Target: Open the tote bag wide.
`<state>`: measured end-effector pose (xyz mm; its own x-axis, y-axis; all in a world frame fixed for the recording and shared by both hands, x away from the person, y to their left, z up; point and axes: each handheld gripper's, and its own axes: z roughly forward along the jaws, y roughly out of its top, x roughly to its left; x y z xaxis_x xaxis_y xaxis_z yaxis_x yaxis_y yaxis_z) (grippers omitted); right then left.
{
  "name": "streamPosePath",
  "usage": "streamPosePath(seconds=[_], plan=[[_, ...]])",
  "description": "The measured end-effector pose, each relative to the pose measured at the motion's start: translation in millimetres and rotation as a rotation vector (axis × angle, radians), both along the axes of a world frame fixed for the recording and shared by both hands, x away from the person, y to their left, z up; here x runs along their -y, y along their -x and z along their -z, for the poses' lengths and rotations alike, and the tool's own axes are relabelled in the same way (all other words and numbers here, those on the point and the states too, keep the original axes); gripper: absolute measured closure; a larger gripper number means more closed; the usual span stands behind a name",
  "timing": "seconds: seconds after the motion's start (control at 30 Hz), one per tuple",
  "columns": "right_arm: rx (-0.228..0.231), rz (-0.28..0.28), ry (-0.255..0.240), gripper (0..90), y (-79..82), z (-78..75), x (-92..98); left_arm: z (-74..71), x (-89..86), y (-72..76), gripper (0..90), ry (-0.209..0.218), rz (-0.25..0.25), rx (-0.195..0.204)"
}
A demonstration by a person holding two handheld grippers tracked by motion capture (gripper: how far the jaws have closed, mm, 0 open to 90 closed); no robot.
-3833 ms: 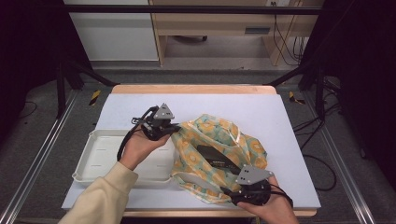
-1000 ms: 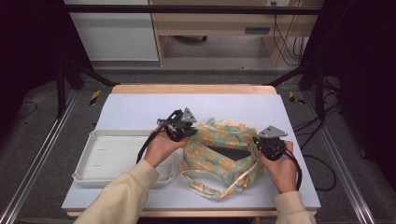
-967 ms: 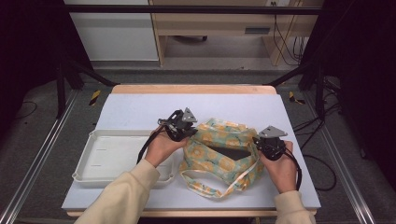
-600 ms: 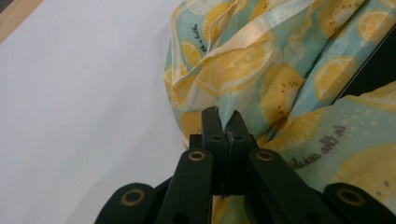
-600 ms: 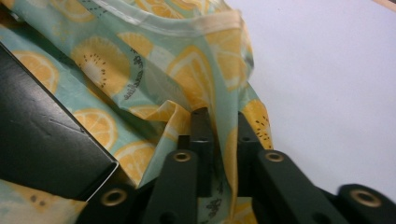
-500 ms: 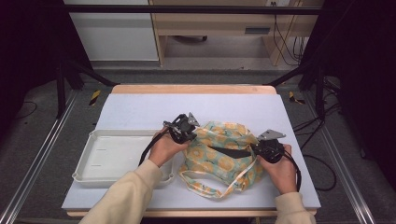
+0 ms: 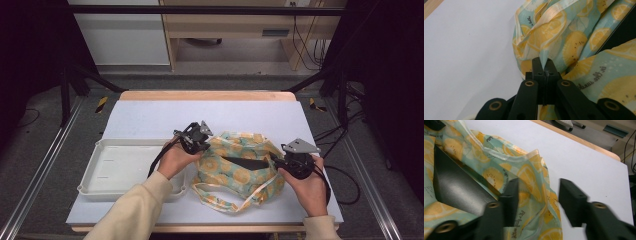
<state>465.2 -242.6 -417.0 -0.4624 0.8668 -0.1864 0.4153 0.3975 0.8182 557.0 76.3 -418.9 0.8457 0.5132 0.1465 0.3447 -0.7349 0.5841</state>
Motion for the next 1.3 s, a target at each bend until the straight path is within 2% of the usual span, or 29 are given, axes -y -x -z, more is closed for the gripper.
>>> streamPosePath(seconds=[0.1,0.17,0.2,0.27,0.37,0.5,0.6,0.83,0.97,1.3], plan=[[-0.002,-0.008,0.008,79.5,-4.2,4.6,-0.8,1.0,0.0,-0.8,90.0,0.002,-0.003,-0.001],[-0.011,-0.017,0.008,88.9,-8.2,9.4,-0.9,1.8,0.2,-1.3,90.0,-0.006,-0.005,-0.001],[-0.010,-0.019,0.010,90.0,-10.6,11.7,-0.4,2.6,0.4,-1.7,90.0,-0.009,-0.007,-0.005],[-0.031,-0.018,0.017,90.0,-15.2,16.2,0.3,3.6,0.7,-2.2,90.0,-0.005,-0.009,-0.010],[-0.065,-0.016,0.034,90.0,-22.0,24.9,1.7,7.1,1.1,-5.1,90.0,-0.027,-0.014,-0.014],[-0.115,-0.019,0.050,90.0,-29.9,37.0,3.1,10.9,2.3,-7.1,90.0,-0.050,-0.017,-0.038],[-0.143,-0.015,0.051,90.0,-34.2,42.5,2.9,13.4,4.3,-6.7,90.0,-0.076,-0.019,-0.033],[-0.161,-0.024,0.048,90.0,-37.3,47.2,1.6,15.3,2.6,-7.5,90.0,-0.103,-0.016,-0.050],[-0.165,-0.028,0.050,90.0,-37.6,48.5,1.4,16.2,4.2,-4.9,90.0,-0.128,-0.007,-0.039],[-0.159,-0.038,0.045,90.0,-35.8,49.1,-0.7,18.4,-1.4,-4.4,90.0,-0.120,-0.015,-0.053]])
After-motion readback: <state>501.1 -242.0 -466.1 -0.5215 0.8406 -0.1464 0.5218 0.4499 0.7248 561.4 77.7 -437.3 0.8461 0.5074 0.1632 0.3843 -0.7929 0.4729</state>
